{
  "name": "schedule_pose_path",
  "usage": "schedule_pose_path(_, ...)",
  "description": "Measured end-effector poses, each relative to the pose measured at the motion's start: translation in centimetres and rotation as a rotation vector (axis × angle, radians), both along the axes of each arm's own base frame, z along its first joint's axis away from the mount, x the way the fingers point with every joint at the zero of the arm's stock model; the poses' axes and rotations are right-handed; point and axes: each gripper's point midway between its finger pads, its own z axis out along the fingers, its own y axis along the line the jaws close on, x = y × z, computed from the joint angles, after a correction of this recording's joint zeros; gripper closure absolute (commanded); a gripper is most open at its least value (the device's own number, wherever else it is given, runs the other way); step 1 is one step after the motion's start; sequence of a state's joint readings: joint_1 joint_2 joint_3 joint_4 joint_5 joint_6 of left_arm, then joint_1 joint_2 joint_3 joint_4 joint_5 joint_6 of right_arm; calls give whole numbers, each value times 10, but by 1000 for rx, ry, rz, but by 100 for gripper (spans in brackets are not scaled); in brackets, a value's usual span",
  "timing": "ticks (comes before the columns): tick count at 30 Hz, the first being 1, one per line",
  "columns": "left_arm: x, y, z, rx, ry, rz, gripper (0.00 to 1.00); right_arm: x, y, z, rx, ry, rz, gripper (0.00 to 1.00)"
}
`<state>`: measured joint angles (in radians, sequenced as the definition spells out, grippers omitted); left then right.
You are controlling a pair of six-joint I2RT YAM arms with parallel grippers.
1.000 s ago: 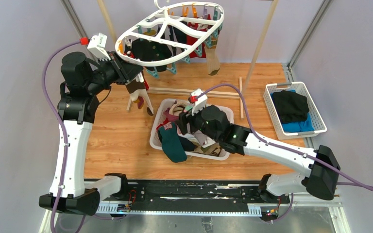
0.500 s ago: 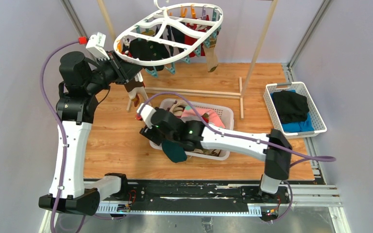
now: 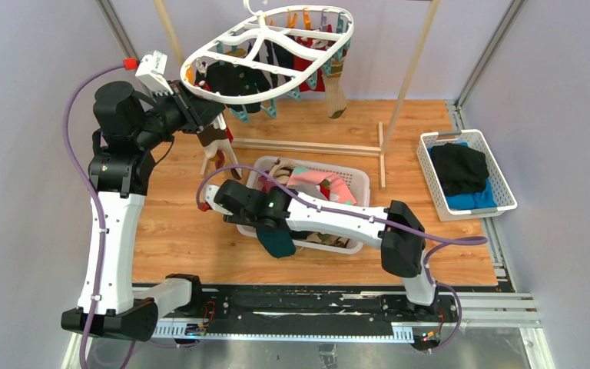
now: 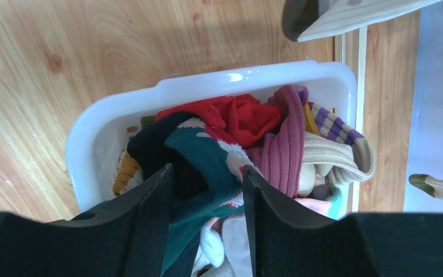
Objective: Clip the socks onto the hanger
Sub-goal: Pick up the sock from the bin.
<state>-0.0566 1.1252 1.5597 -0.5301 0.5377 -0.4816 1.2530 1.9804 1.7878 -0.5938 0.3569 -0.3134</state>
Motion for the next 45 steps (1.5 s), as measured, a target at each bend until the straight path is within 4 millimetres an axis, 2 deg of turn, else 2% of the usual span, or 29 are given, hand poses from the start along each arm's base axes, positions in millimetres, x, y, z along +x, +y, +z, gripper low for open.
schedule_pose_path(2, 0, 0, 0, 0, 0, 0, 91, 2, -2, -6, -39, -14, 3, 61)
schedule_pose_path(6, 0, 0, 0, 0, 0, 1, 92, 7, -5, -14, -95, -43, 8, 93)
schedule_pose_path(7, 0, 0, 0, 0, 0, 1, 92, 8, -6, -14, -106, -50, 10, 99)
schedule_pose_path(8, 0, 0, 0, 1, 1, 1, 92, 8, -7, -13, -111, -54, 7, 100)
schedule_pose_path(12, 0, 1, 2, 3, -3, 6, 91, 9, -11, -5, -85, -65, -13, 100)
schedule_pose_path(15, -1, 1, 4, 2, -7, 7, 91, 0, -26, 10, 25, -37, -32, 100)
schedule_pose_path(17, -1, 1, 4, 2, -7, 7, 91, -13, -41, 27, 199, 42, -44, 100)
schedule_pose_path(19, -1, 1, 3, 2, -6, 7, 91, -17, -51, 49, 417, 126, -67, 100)
schedule_pose_path(22, -1, 1, 4, 3, -5, 8, 91, -8, -73, 80, 803, 228, -124, 100)
schedule_pose_path(23, -2, 1, 4, 3, -5, 8, 91, -5, -79, 83, 886, 257, -141, 100)
schedule_pose_path(25, -2, 1, 4, 3, -6, 8, 91, -5, -80, 80, 1004, 327, -150, 100)
schedule_pose_path(29, -2, 1, 4, 3, -6, 8, 91, -21, -63, 68, 1148, 517, -116, 100)
schedule_pose_path(34, -4, 2, 5, 6, -8, 10, 91, -34, -41, 86, 1333, 712, -25, 100)
schedule_pose_path(37, -5, 2, 7, 9, -14, 10, 91, -31, -33, 89, 1410, 822, -42, 100)
schedule_pose_path(39, -6, 2, 8, 10, -16, 10, 91, -24, -35, 78, 1417, 868, -113, 100)
schedule_pose_path(42, -6, 2, 8, 10, -18, 10, 91, -6, -48, 46, 1379, 878, -337, 95)
schedule_pose_path(45, -6, 2, 9, 13, -20, 10, 91, 2, -73, 16, 1335, 843, -547, 81)
